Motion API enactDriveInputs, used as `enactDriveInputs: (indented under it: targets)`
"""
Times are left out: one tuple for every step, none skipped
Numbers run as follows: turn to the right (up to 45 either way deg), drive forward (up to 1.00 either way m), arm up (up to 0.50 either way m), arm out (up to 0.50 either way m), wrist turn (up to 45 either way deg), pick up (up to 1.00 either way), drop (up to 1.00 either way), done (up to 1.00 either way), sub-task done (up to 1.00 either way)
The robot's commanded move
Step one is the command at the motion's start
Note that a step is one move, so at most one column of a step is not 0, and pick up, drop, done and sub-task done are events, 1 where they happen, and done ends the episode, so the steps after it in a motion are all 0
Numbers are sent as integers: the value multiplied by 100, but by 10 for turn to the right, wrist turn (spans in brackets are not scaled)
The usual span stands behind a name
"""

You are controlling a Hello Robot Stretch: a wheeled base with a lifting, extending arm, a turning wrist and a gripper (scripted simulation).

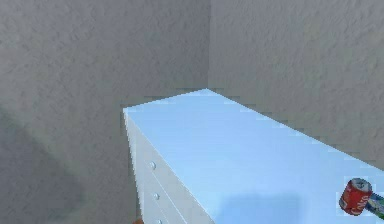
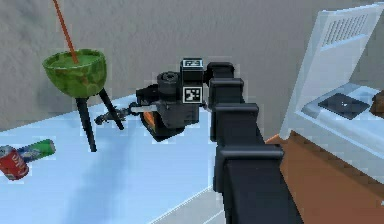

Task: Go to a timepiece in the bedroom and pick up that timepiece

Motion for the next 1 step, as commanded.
enactDriveInputs:
  targets:
    - [0, 0, 0, 0, 0, 0, 0, 100, 0]
